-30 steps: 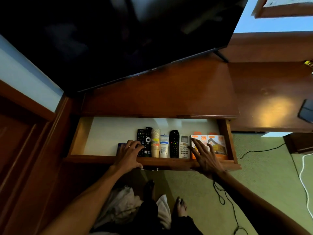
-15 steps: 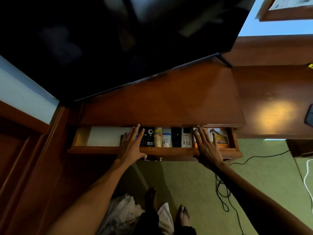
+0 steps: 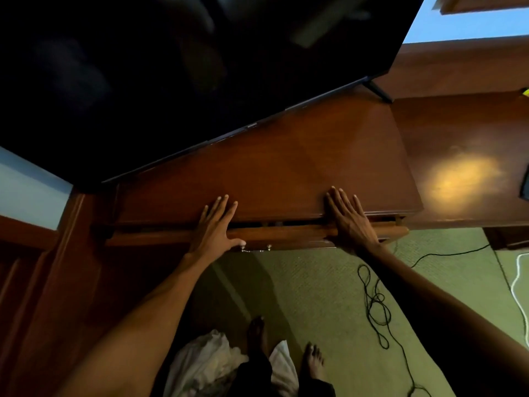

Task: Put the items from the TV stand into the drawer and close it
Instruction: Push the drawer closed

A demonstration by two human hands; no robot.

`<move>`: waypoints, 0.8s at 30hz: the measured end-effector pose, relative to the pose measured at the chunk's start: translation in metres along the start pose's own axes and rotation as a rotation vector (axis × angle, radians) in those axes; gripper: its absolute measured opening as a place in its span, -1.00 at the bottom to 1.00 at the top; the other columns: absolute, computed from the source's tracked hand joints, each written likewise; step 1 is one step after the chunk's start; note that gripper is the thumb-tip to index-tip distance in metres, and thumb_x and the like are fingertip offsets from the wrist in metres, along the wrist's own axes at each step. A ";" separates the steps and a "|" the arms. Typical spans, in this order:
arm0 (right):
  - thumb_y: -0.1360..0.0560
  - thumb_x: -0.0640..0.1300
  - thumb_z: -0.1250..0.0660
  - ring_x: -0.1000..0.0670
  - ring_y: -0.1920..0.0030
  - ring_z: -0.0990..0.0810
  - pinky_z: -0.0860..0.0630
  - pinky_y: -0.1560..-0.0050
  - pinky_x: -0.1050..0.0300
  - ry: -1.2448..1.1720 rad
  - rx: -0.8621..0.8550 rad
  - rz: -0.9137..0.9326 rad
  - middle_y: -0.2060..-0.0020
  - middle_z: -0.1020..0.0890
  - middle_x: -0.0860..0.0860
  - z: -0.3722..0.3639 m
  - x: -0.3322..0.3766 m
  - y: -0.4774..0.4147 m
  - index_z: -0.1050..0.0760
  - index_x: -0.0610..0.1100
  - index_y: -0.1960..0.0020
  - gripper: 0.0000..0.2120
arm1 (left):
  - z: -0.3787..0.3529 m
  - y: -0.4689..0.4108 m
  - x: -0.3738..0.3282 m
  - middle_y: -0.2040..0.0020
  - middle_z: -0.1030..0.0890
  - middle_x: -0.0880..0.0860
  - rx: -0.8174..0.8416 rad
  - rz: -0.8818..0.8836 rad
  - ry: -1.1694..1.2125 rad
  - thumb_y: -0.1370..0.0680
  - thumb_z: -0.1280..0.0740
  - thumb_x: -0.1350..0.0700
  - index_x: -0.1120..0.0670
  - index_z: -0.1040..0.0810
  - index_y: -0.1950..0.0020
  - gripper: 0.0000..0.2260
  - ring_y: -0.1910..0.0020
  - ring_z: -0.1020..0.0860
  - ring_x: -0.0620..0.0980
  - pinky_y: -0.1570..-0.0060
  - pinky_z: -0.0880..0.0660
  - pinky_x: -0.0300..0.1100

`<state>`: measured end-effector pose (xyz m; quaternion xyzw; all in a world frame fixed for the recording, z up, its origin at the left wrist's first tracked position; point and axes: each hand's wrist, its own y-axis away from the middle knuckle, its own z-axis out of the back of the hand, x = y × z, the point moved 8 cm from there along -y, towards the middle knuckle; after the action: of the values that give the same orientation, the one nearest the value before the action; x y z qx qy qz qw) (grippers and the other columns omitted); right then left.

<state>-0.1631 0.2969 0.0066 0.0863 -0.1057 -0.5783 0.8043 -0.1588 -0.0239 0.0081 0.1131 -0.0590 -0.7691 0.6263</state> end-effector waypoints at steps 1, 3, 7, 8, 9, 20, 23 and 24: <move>-0.32 0.23 -0.47 -0.15 -0.58 0.17 0.09 -0.56 -0.17 -0.005 -0.004 0.002 -0.57 0.16 -0.15 0.001 -0.001 -0.003 0.22 -0.20 -0.58 0.18 | 0.001 -0.003 0.000 -0.61 0.15 0.05 0.001 -0.005 -0.001 -0.37 -0.34 -0.39 -0.04 0.09 -0.59 -0.02 -0.58 0.17 0.03 -0.52 0.18 0.05; -0.38 0.20 -0.43 -0.14 -0.58 0.16 0.12 -0.56 -0.16 -0.019 -0.012 0.009 -0.57 0.15 -0.14 0.002 -0.003 -0.008 0.22 -0.19 -0.58 0.11 | 0.001 -0.010 0.001 -0.61 0.13 0.05 -0.004 -0.008 0.013 -0.40 -0.33 -0.35 -0.05 0.06 -0.59 -0.07 -0.58 0.16 0.02 -0.52 0.18 0.06; -0.48 0.14 -0.34 -0.15 -0.58 0.14 0.12 -0.55 -0.18 -0.076 -0.043 0.017 -0.57 0.12 -0.14 -0.001 -0.005 -0.013 0.18 -0.19 -0.58 -0.04 | -0.002 -0.016 0.003 -0.61 0.06 0.07 -0.049 -0.010 0.024 -0.45 -0.32 -0.30 -0.05 -0.01 -0.58 -0.17 -0.58 0.13 0.04 -0.52 0.19 0.08; -0.49 0.12 -0.34 -0.16 -0.58 0.12 0.11 -0.54 -0.21 -0.087 -0.051 0.014 -0.58 0.09 -0.14 -0.002 -0.005 -0.014 0.16 -0.19 -0.58 -0.07 | -0.003 -0.016 0.004 -0.61 0.04 0.08 -0.062 -0.010 0.031 -0.46 -0.32 -0.28 -0.05 -0.02 -0.58 -0.19 -0.58 0.11 0.05 -0.52 0.18 0.09; -0.51 0.10 -0.33 -0.17 -0.58 0.10 0.10 -0.53 -0.23 -0.095 -0.063 0.011 -0.58 0.06 -0.15 -0.001 -0.004 -0.014 0.13 -0.20 -0.58 -0.10 | -0.004 -0.016 0.004 -0.60 0.01 0.09 -0.075 -0.009 0.032 -0.47 -0.33 -0.27 -0.05 -0.04 -0.58 -0.21 -0.58 0.09 0.07 -0.52 0.17 0.10; -0.51 -0.06 -0.37 -0.21 -0.55 -0.13 -0.08 -0.48 -0.34 -0.111 -0.170 -0.052 -0.54 -0.19 -0.18 0.003 0.001 -0.018 -0.12 -0.24 -0.55 -0.27 | -0.005 -0.019 0.003 -0.56 -0.20 0.13 -0.177 0.037 -0.010 -0.48 -0.36 -0.20 -0.03 -0.22 -0.53 -0.32 -0.55 -0.12 0.13 -0.49 0.01 0.14; -0.52 -0.07 -0.36 -0.21 -0.55 -0.12 -0.08 -0.47 -0.34 -0.115 -0.164 -0.063 -0.55 -0.17 -0.17 0.005 0.003 -0.017 -0.11 -0.24 -0.55 -0.28 | -0.003 -0.017 0.001 -0.56 -0.18 0.12 -0.177 0.051 0.003 -0.49 -0.36 -0.18 -0.04 -0.21 -0.53 -0.32 -0.56 -0.11 0.13 -0.50 0.00 0.16; -0.53 -0.08 -0.35 -0.20 -0.56 -0.09 -0.07 -0.48 -0.34 -0.127 -0.152 -0.071 -0.55 -0.15 -0.17 0.006 0.004 -0.017 -0.09 -0.23 -0.56 -0.28 | -0.001 -0.015 -0.001 -0.57 -0.17 0.11 -0.170 0.057 0.018 -0.50 -0.36 -0.16 -0.04 -0.20 -0.53 -0.33 -0.56 -0.09 0.12 -0.50 0.01 0.15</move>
<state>-0.1786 0.2873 0.0080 -0.0083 -0.1091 -0.6171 0.7793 -0.1730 -0.0196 0.0040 0.0649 0.0091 -0.7521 0.6558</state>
